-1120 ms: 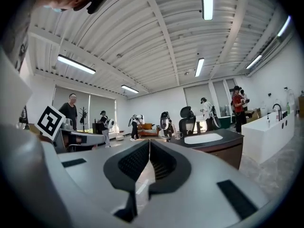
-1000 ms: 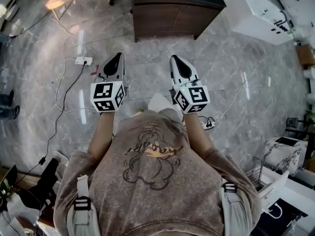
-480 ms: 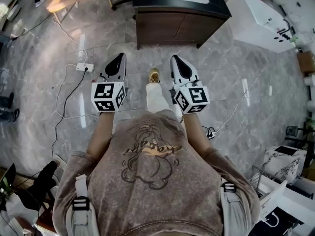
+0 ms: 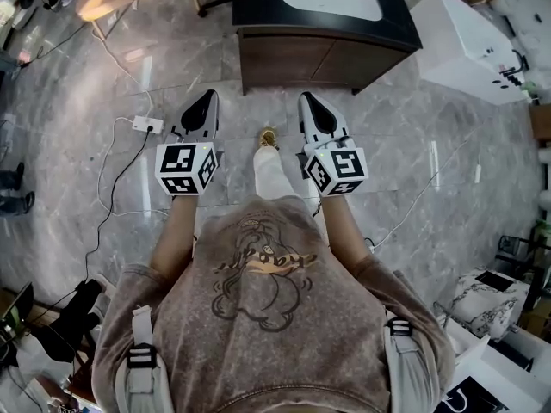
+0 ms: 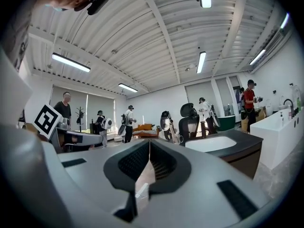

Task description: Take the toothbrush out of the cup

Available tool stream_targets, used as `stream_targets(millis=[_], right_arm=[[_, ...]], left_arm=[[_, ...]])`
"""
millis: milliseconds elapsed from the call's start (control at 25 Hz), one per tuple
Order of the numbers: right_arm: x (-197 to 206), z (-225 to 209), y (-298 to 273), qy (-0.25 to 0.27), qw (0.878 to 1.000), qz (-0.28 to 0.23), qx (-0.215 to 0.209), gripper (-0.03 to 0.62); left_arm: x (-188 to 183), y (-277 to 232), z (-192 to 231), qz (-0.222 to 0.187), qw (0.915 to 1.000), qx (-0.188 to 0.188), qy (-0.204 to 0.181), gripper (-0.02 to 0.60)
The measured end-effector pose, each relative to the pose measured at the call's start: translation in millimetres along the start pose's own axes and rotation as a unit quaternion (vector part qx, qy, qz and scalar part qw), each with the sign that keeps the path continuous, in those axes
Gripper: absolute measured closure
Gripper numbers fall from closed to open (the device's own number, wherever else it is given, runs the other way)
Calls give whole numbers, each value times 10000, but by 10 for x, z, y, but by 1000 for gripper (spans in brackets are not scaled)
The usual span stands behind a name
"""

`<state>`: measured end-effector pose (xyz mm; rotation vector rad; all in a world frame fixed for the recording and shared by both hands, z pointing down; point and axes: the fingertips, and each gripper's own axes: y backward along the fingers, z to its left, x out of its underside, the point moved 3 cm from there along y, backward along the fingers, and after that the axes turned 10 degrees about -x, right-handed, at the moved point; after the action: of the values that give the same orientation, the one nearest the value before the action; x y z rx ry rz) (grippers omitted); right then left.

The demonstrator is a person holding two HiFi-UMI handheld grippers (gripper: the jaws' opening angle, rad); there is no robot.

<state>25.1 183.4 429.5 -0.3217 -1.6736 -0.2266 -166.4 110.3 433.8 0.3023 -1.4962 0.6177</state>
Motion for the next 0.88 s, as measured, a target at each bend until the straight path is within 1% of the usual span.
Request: stream_targets(millis=[160,320,440,560,720,880], right_arm=[[-118,-446,-368,-24,10000,23,-27,576],[-323,-882,-736,19,9999,44,-140,576],[-468,-1199,-1066,53,9997,59,-251,576],[-591,-1491,-1369,82,9993,71,-360,576],[-701,-1819,-1647,102,9988,72,-467,576],[-717,-1982,-1893,68,9986,53,-530,576]], left_arm=[[-179,-530,47,-87,9999,-24,62,565],[-439,-1073,11,-174,9998,-50,-5,565],[-635,-1516,20,-213,9997,-30,111,565],[-803,-1907,56,-271,9995,-89,131,565],[-951,-2275,79,-350,9991,-204,157,565],[-1016,-2455,168,-408,9983,-369,172,565]])
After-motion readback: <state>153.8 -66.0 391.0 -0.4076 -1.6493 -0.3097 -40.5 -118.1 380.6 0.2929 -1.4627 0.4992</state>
